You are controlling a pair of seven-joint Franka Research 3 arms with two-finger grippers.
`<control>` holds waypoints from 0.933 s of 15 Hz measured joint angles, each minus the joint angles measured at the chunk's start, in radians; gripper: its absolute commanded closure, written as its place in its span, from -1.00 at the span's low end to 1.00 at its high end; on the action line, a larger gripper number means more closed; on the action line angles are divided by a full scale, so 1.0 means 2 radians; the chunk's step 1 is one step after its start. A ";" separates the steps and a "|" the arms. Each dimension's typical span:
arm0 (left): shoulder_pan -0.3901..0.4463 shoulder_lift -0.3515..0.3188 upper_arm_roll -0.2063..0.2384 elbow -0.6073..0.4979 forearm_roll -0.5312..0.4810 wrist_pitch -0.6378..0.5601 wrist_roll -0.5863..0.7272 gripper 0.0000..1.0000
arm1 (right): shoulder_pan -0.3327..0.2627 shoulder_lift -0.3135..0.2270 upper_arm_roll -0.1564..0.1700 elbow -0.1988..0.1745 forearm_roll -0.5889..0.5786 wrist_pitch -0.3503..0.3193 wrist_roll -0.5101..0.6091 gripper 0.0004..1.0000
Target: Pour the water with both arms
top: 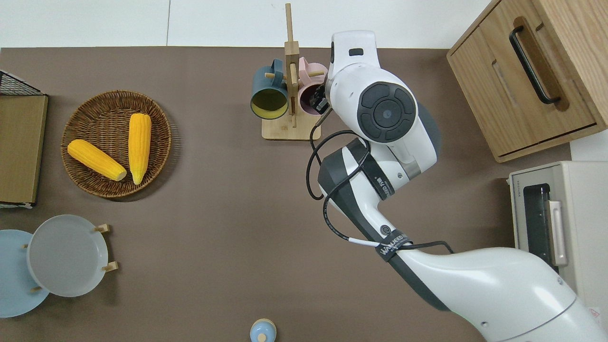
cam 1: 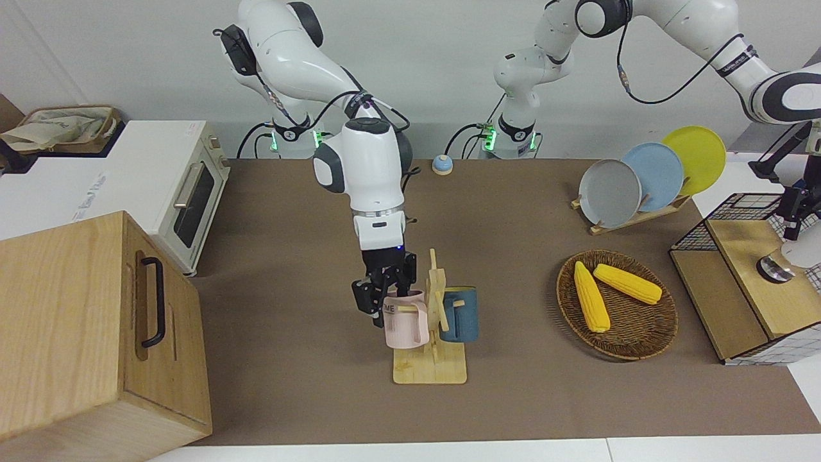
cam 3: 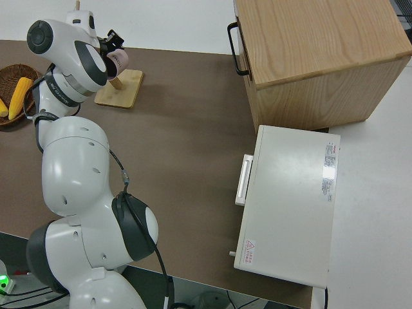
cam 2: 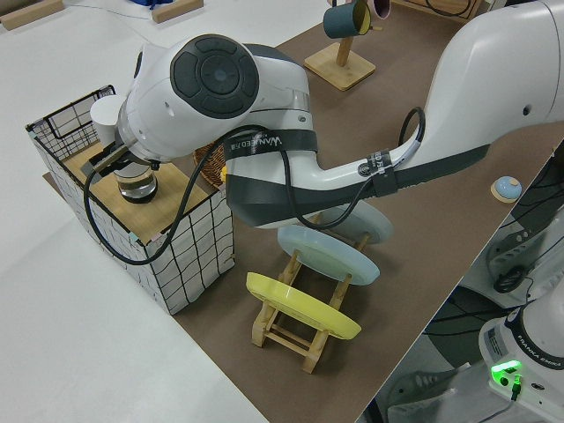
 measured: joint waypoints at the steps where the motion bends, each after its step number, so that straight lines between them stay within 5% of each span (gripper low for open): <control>1: 0.000 0.001 -0.002 0.000 -0.001 0.003 0.000 -0.99 | 0.000 0.000 0.000 0.000 0.000 0.000 0.000 0.26; 12: 0.000 0.005 -0.008 0.000 -0.002 0.012 0.000 -0.98 | 0.001 0.002 0.000 0.000 0.000 -0.005 0.000 0.60; 14: 0.000 0.005 -0.008 0.000 -0.002 0.012 0.000 -0.82 | 0.001 0.002 0.000 0.000 0.000 -0.006 0.001 0.66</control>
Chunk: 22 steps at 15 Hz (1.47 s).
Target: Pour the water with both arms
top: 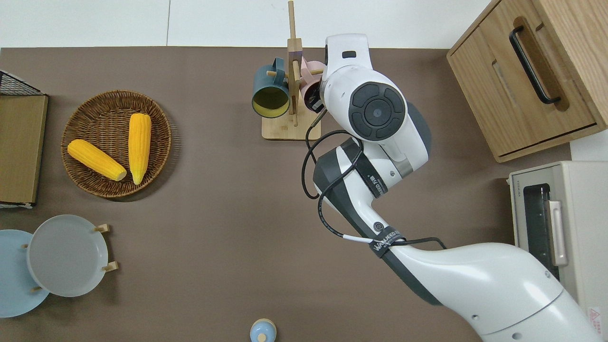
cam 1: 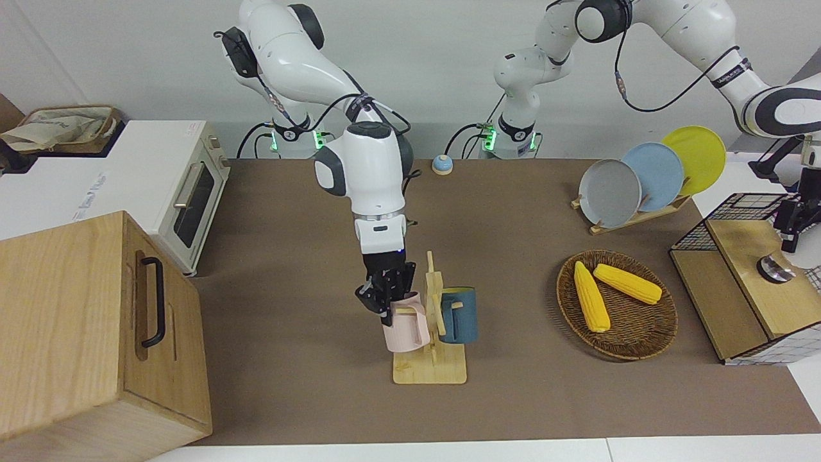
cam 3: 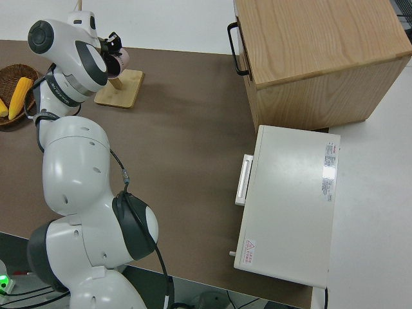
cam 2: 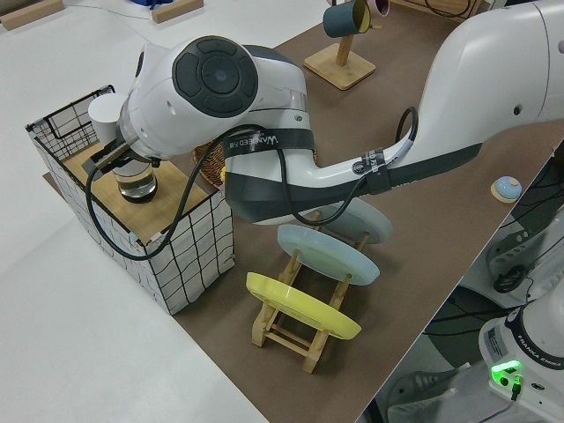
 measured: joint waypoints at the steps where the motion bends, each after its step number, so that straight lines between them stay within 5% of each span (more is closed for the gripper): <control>1: 0.000 0.000 0.000 0.000 0.000 0.000 0.000 -0.81 | 0.000 0.000 0.000 0.000 0.000 -0.001 0.000 0.69; 8: 0.000 0.003 -0.001 -0.004 0.000 0.000 0.000 -0.70 | -0.001 0.000 -0.001 0.002 0.000 -0.007 0.007 0.88; 14: 0.000 0.004 -0.001 -0.004 0.000 0.002 0.001 0.99 | -0.002 0.000 -0.001 0.002 0.000 -0.010 0.008 0.94; 22: 0.000 0.004 -0.001 -0.004 0.000 0.002 0.001 1.00 | -0.002 0.000 -0.001 0.003 0.000 -0.011 0.014 1.00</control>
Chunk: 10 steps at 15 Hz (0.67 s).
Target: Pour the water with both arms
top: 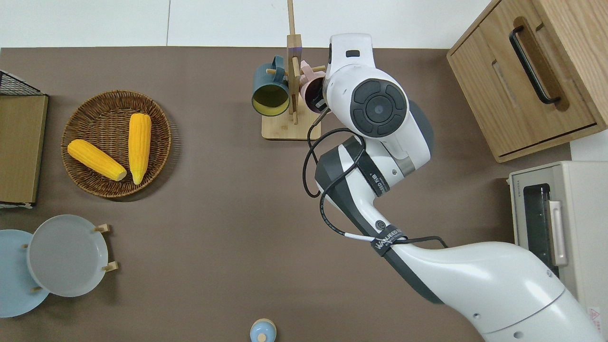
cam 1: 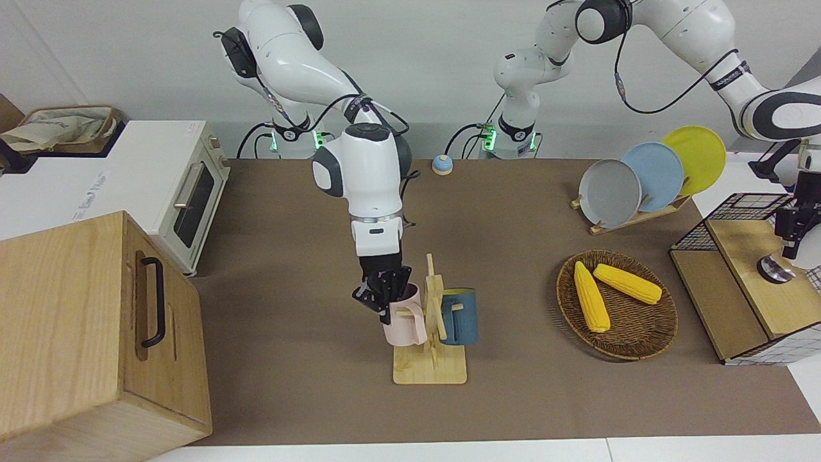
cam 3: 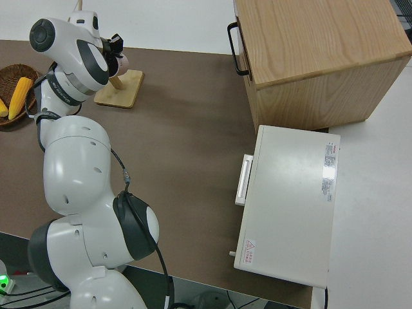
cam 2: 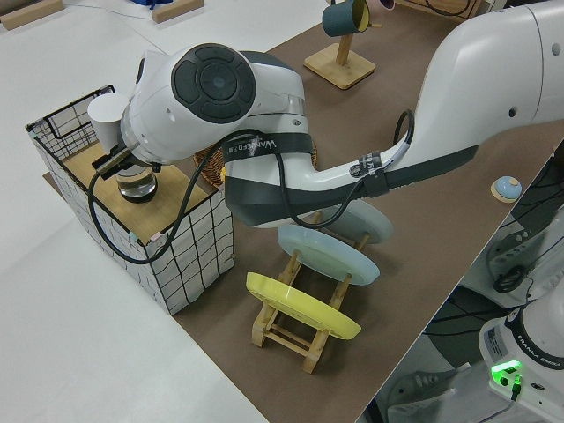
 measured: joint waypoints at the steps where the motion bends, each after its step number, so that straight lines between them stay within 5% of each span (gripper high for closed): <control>1: 0.000 0.000 0.000 0.000 0.000 0.000 0.000 1.00 | 0.000 0.000 0.000 0.000 0.000 0.000 0.002 1.00; 10: 0.000 0.000 0.000 0.000 0.000 0.000 0.000 1.00 | 0.002 -0.003 0.000 0.004 0.002 -0.010 0.034 1.00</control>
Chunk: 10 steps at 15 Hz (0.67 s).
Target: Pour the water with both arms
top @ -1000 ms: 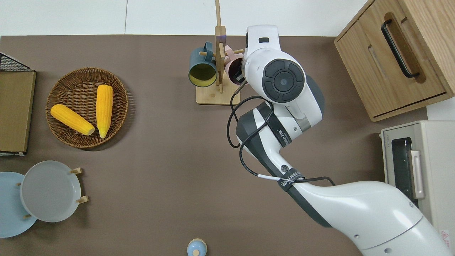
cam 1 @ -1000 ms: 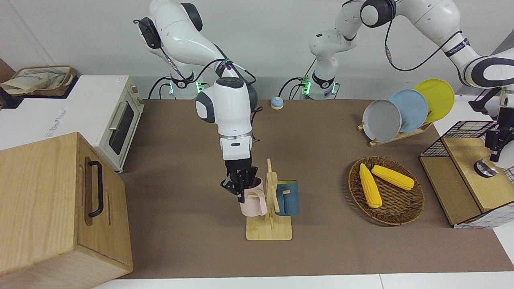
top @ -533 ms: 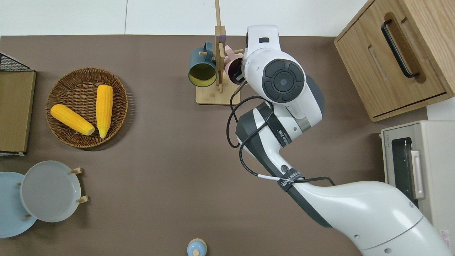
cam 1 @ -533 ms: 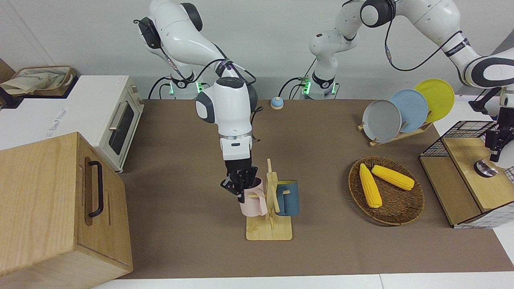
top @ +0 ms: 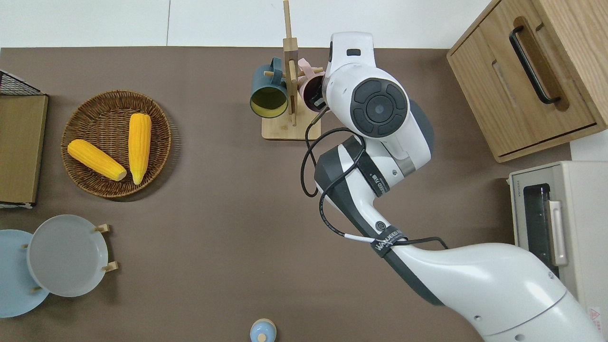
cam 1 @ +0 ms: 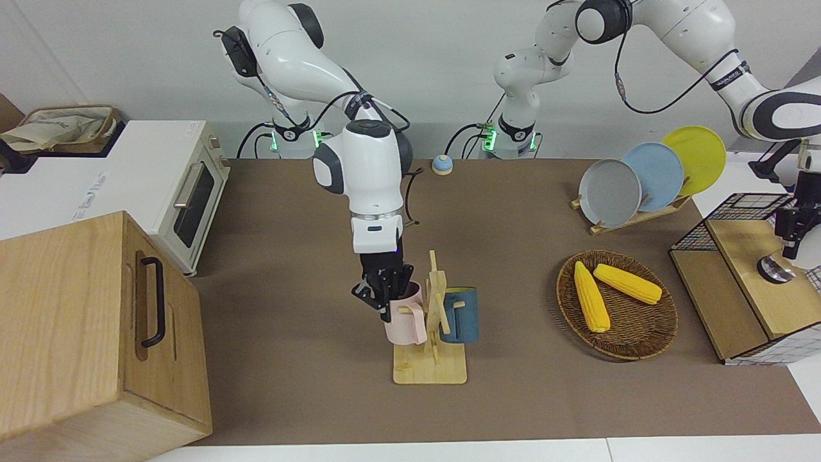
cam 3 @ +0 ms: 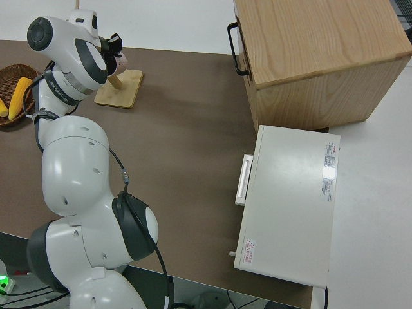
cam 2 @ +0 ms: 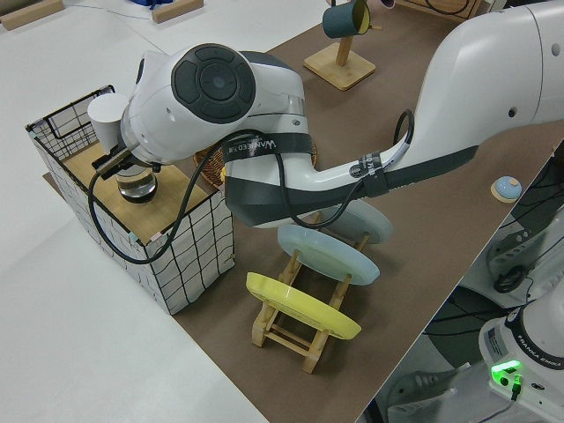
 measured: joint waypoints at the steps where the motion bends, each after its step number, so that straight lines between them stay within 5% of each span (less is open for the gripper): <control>1: 0.000 0.000 0.000 0.000 0.000 0.000 0.000 1.00 | 0.000 0.000 0.000 0.000 0.000 -0.001 0.003 1.00; 10: 0.000 -0.011 0.000 0.004 0.000 -0.009 -0.005 1.00 | 0.001 0.000 0.000 0.002 0.009 -0.023 0.019 1.00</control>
